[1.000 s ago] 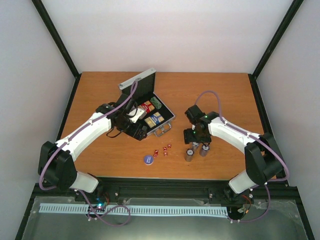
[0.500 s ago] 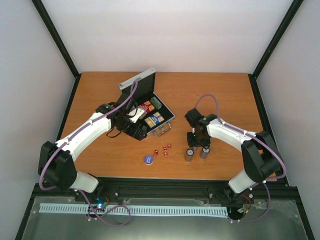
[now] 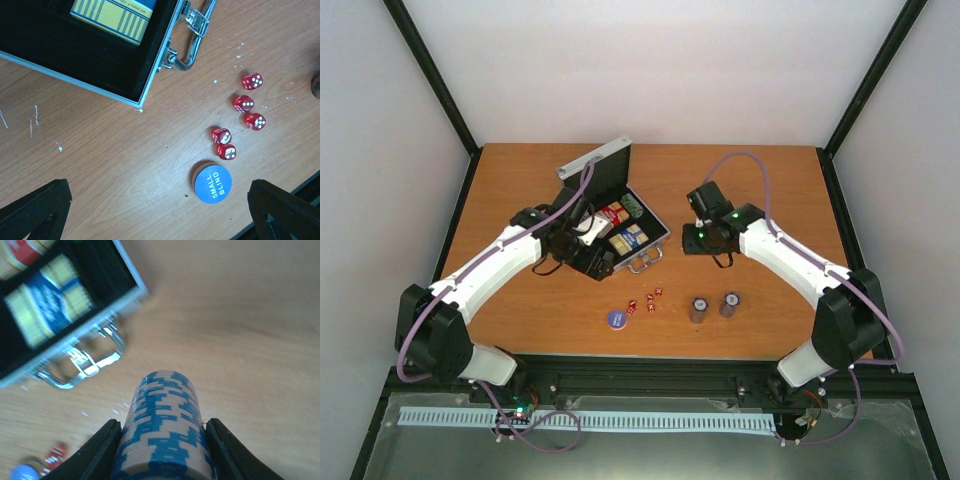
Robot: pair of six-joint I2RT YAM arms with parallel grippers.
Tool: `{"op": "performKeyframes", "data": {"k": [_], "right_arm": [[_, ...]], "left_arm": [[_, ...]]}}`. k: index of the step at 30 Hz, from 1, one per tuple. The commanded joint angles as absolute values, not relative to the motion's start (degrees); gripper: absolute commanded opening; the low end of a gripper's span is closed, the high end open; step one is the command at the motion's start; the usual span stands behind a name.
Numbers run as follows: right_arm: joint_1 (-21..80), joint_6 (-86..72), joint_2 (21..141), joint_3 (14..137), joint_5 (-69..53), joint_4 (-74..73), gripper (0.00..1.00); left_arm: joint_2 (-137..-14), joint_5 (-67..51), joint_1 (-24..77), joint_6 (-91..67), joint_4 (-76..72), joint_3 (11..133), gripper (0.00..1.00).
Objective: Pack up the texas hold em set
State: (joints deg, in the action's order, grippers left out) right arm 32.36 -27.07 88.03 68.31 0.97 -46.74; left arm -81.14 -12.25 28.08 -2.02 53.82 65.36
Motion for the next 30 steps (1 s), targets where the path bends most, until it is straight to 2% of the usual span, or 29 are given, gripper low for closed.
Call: {"op": "performKeyframes", "data": {"k": [1, 8, 14, 30], "right_arm": [[32.78, -30.54, 86.65, 70.53, -3.15, -32.66, 0.03], [32.78, -35.04, 97.79, 73.95, -9.54, -12.6, 0.03], [32.74, -35.94, 104.7, 74.94, -7.02, -1.52, 0.03], [32.78, -34.24, 115.9, 78.3, -2.37, 5.08, 0.03]], "left_arm": [[-79.28, -12.57, 27.69, -3.15, 53.43, 65.7, 1.0], [-79.19, -12.54, 27.73, -3.59, 54.37, 66.42, 1.0], [-78.87, -12.7, 27.69, -4.12, 54.34, 67.18, 1.0], [-80.24, -13.65, 27.69, -3.43, 54.51, 66.76, 1.0]]}}
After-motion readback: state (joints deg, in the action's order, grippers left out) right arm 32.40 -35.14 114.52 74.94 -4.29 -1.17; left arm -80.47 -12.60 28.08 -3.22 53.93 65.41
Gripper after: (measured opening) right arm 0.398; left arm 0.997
